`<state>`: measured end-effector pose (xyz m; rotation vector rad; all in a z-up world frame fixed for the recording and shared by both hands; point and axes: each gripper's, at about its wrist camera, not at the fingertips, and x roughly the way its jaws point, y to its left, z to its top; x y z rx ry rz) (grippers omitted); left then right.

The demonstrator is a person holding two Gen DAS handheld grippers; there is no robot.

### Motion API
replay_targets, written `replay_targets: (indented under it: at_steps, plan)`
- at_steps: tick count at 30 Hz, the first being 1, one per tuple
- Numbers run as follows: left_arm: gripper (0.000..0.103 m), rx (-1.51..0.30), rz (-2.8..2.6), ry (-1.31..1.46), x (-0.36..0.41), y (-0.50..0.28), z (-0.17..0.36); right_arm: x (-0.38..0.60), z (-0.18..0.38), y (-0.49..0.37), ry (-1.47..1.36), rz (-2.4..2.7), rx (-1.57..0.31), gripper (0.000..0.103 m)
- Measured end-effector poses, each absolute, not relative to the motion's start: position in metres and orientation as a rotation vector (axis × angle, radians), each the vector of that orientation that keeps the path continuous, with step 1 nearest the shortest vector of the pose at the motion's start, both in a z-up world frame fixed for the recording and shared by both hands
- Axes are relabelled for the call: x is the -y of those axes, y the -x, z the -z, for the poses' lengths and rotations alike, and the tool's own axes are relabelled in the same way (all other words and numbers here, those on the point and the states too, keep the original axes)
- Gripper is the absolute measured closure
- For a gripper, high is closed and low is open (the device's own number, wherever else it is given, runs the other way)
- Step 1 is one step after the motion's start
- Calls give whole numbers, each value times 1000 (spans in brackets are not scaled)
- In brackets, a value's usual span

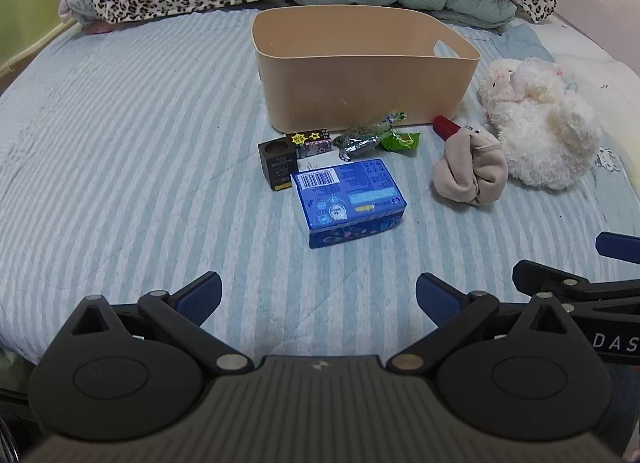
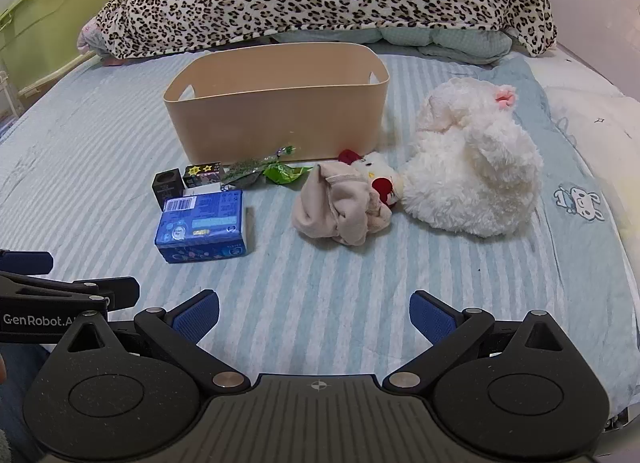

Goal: Organize objects
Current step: 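Move both tools toward the blue box and beige sock plush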

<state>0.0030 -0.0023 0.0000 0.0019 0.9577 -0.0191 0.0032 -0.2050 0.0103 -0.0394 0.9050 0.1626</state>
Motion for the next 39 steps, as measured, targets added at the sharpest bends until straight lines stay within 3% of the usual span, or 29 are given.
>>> replay_targets:
  at_steps: [39]
  plan:
    - [1, -976, 30, 9, 3, -9, 3, 207, -4, -10, 35, -164, -919, 0]
